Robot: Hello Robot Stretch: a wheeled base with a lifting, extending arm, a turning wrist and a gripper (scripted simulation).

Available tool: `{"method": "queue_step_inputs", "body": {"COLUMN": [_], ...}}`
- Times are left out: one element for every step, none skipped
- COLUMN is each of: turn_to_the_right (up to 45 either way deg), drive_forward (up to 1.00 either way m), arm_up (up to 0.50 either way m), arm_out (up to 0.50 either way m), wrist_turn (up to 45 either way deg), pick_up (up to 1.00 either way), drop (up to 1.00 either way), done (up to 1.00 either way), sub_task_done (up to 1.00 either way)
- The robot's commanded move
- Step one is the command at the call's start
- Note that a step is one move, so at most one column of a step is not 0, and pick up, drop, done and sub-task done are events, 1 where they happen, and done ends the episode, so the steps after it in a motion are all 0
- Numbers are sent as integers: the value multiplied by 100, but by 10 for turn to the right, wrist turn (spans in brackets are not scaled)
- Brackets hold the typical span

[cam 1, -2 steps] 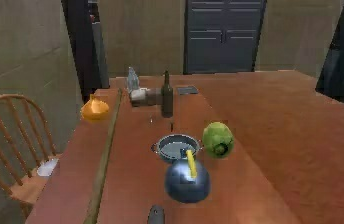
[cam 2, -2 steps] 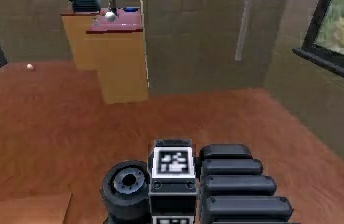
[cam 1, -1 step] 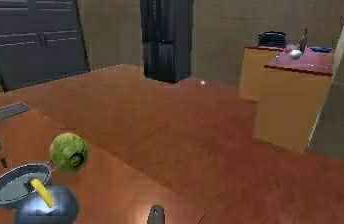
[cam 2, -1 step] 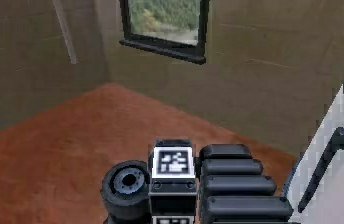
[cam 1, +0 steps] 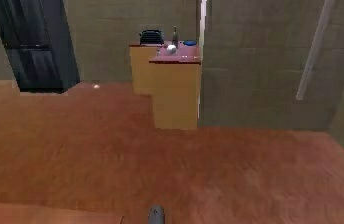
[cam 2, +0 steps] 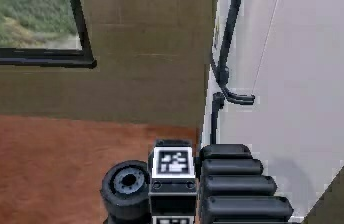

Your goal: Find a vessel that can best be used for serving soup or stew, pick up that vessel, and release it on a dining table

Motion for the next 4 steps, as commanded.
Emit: {"method": "queue_step_inputs", "body": {"turn_to_the_right": [-450, -450, -450, -300], "drive_forward": [0, 0, 0, 0], "arm_up": [0, 0, 0, 0], "arm_out": [0, 0, 0, 0], "wrist_turn": [0, 0, 0, 0], "pick_up": [0, 0, 0, 0], "drop": [0, 0, 0, 0], "done": [0, 0, 0, 0], "sub_task_done": [0, 0, 0, 0]}}
